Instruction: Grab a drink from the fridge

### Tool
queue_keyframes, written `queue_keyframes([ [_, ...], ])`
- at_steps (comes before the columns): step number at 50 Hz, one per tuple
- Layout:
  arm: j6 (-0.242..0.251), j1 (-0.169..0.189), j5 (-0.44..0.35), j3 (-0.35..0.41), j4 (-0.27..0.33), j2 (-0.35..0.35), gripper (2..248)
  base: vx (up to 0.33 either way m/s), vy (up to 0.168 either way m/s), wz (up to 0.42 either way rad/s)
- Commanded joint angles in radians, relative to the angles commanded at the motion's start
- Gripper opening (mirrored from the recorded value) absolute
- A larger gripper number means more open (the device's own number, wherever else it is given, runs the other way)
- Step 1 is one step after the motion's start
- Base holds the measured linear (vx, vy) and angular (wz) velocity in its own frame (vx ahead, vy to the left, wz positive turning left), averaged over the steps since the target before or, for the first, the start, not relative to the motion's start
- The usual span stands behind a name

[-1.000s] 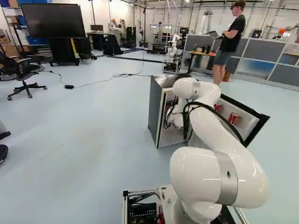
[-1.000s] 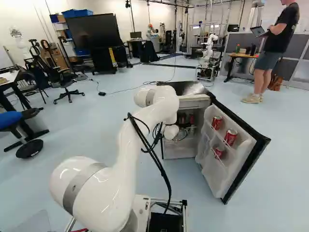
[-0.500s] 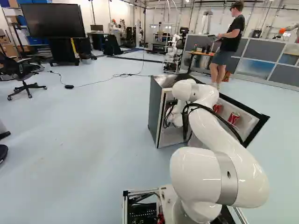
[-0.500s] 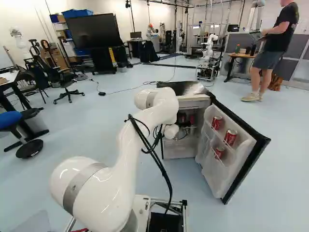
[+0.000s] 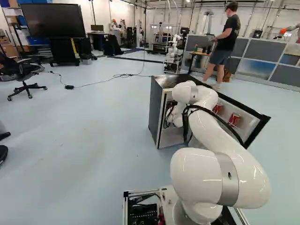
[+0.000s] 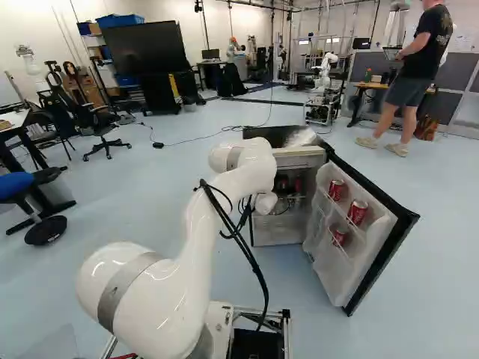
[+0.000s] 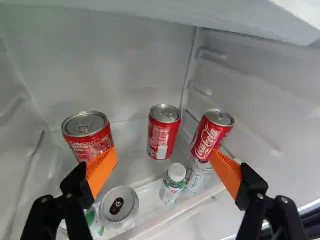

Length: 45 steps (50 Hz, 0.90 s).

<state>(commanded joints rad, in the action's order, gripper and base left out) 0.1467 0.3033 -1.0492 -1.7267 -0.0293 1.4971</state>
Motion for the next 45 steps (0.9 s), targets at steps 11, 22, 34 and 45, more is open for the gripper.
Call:
queue_keyframes([
  [11, 0.000, 0.000, 0.000, -0.026, 0.000, 0.015, 247, 0.000, 0.000, 0.000],
  [22, 0.000, -0.001, 0.000, -0.051, 0.000, 0.030, 247, 0.000, 0.000, 0.000],
  [34, 0.000, -0.001, 0.000, -0.063, 0.000, 0.036, 242, 0.000, 0.000, 0.000],
  [45, 0.000, -0.001, 0.000, -0.063, 0.000, 0.036, 169, 0.000, 0.000, 0.000],
])
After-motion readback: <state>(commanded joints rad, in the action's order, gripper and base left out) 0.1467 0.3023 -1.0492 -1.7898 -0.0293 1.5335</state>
